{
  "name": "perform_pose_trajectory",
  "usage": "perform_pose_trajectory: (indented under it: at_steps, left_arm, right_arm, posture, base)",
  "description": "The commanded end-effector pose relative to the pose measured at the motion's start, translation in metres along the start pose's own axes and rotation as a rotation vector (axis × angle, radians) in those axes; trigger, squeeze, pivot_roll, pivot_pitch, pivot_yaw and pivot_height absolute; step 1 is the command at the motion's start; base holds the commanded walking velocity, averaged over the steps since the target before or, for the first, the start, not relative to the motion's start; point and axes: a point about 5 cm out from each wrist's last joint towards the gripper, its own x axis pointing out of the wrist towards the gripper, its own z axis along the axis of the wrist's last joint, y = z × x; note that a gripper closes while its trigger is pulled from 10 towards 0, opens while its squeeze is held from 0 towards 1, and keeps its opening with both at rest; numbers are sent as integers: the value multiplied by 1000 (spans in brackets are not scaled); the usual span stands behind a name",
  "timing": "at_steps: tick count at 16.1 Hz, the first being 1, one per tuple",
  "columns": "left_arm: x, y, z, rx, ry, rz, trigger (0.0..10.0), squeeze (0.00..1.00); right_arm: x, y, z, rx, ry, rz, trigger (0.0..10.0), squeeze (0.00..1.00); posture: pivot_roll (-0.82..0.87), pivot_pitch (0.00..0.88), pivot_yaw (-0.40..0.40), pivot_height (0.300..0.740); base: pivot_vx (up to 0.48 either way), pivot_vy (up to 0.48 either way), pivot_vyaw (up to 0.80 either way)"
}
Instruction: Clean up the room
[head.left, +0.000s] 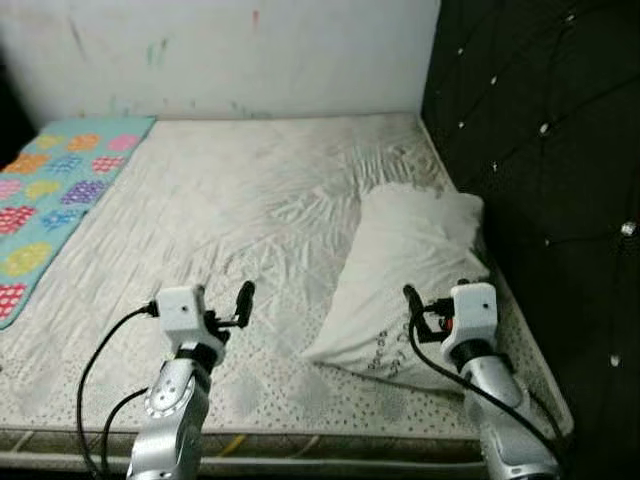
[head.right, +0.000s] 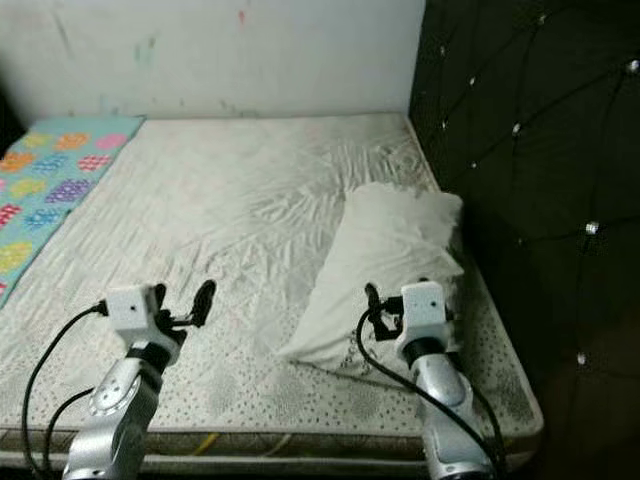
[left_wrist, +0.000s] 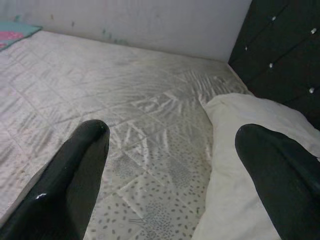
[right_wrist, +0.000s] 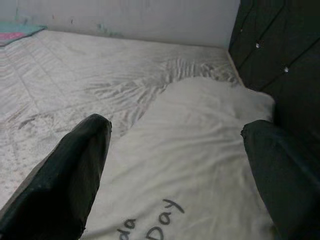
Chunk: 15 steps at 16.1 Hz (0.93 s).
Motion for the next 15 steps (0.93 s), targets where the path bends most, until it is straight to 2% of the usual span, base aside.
perform_pose_trajectory:
  at_steps: [1,15]
  left_arm:
    - [-1,5,3,9,-10,13,10000,0]
    - [0,6,1,1,6,30,10000,0]
  right_arm:
    - [3,5,6,0,-21,14,10000,0]
    - [3,5,5,-3,-17,19,10000,0]
  posture:
    - [-105,0,46,740]
    - [-102,0,39,740]
  base:
    - [0,0,0]
    - [0,-20,0]
